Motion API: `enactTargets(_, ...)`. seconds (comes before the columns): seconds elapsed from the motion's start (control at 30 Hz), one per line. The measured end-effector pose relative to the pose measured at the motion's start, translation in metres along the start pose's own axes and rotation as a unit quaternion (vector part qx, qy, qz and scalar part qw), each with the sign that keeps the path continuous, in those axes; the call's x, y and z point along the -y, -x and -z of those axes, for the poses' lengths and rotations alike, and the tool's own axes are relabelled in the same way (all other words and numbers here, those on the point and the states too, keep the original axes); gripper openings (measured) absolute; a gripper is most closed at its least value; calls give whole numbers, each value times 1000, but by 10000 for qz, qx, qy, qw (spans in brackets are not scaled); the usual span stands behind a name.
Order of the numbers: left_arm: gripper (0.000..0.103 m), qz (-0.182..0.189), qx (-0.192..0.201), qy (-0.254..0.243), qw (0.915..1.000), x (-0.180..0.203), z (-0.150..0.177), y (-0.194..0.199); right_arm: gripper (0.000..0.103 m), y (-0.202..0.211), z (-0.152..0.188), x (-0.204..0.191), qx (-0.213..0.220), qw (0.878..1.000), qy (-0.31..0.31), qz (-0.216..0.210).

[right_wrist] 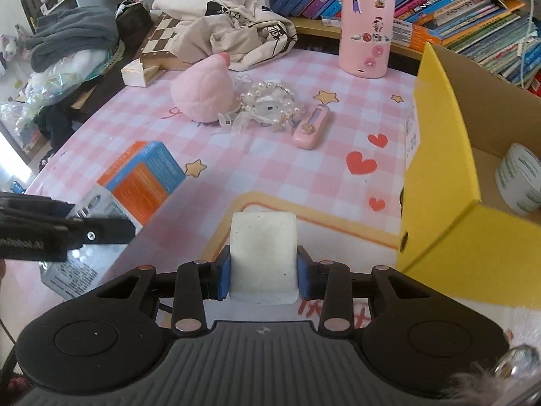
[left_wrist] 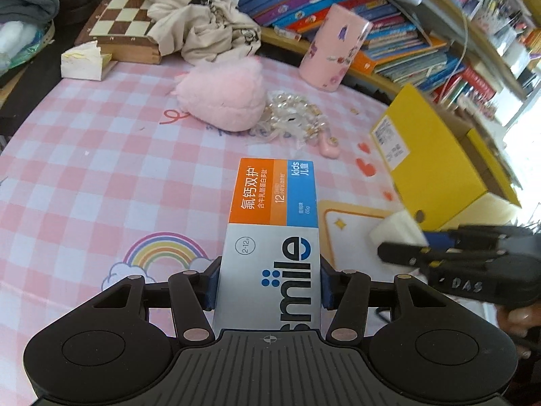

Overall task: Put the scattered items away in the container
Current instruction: 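Carry the usmile box in the left gripper to the yellow box while the right carries the sponge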

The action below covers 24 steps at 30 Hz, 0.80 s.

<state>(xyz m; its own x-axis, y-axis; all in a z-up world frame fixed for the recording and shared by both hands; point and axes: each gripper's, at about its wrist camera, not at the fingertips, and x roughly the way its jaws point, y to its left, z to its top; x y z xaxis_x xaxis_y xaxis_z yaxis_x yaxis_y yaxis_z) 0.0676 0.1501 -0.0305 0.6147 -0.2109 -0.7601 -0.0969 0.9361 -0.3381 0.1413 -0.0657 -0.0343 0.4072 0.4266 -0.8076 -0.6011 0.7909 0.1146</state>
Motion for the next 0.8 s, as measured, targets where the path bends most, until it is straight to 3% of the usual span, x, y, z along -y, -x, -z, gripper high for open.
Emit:
enactTargets(0.5,52,444,247,-36,9987,21,34,50,34,48,42,-23,309,9995,-40,25)
enactTargets(0.8,52,786,273,-214,9963,34,56,64,34,75,72,-23,291,9988,-229,321)
